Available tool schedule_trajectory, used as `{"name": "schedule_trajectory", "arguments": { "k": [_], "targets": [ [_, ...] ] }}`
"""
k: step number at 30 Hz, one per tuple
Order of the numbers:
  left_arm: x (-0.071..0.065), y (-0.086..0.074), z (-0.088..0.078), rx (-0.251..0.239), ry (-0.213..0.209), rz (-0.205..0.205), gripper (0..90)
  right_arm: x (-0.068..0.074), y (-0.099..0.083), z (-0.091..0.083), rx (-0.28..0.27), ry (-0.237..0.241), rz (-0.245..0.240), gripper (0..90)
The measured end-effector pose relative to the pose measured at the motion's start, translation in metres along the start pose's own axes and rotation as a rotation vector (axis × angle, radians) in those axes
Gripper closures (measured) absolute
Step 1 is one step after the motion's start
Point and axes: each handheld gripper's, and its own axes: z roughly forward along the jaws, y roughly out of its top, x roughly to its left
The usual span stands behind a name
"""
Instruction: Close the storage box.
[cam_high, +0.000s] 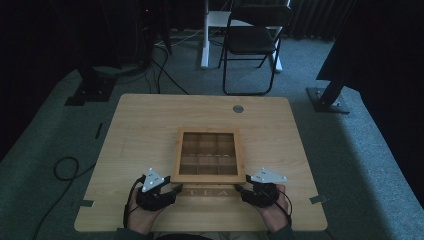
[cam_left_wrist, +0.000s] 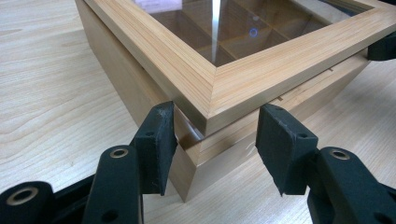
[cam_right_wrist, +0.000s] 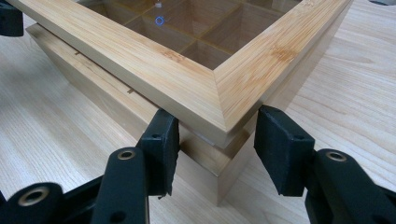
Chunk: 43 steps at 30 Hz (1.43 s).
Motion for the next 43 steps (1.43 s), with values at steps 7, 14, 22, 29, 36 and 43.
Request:
{"name": "schedule_trajectory", "arguments": {
  "k": [7, 14, 22, 29, 36, 43],
  "targets": [
    [-0.001, -0.003, 0.000, 0.006, -0.002, 0.004, 47.6, 0.001, -0.003, 0.000, 0.003, 0.003, 0.002, 49.3],
    [0.004, -0.002, -0.007, -0.036, 0.000, -0.026, 46.7, 0.005, -0.011, 0.002, 0.051, -0.008, -0.030, 47.2],
    [0.004, -0.007, -0.004, -0.013, 0.001, -0.028, 46.6, 0.003, -0.013, -0.001, 0.032, 0.013, -0.005, 48.1],
    [0.008, -0.008, -0.007, -0.024, 0.016, -0.038, 46.6, -0.003, -0.013, -0.012, -0.030, 0.004, 0.024, 49.3],
    [0.020, -0.010, -0.013, -0.031, 0.034, -0.073, 44.7, -0.020, -0.009, -0.023, -0.093, -0.037, 0.080, 49.7],
    [0.032, -0.013, -0.019, -0.045, 0.076, -0.106, 45.3, -0.049, -0.005, -0.025, -0.112, -0.112, 0.136, 49.0]
  ]
}}
